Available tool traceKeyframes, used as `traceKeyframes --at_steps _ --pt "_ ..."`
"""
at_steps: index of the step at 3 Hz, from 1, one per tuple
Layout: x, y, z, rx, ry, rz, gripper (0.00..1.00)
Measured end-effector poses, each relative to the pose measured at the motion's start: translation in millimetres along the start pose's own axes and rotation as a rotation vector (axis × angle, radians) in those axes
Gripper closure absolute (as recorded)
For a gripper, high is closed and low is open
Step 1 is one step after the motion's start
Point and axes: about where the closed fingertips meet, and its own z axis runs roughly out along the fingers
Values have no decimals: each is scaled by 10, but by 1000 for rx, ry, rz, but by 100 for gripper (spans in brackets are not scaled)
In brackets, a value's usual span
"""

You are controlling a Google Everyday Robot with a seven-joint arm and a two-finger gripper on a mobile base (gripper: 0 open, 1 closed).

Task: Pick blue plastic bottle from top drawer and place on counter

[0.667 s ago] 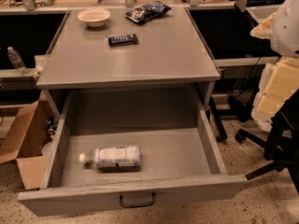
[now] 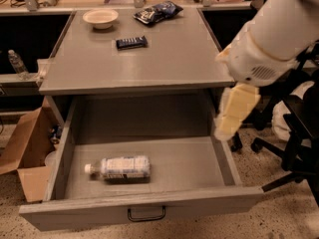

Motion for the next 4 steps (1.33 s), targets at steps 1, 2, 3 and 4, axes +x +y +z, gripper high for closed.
traceKeyframes --at_steps 1,2,3,4 --pt "-501 240 643 -137 -110 -31 0" --pt "-998 504 1064 -238 -198 -43 0" --pt "-1415 706 1495 -341 -263 -11 0" --pt "-1415 706 1495 -341 -263 -11 0"
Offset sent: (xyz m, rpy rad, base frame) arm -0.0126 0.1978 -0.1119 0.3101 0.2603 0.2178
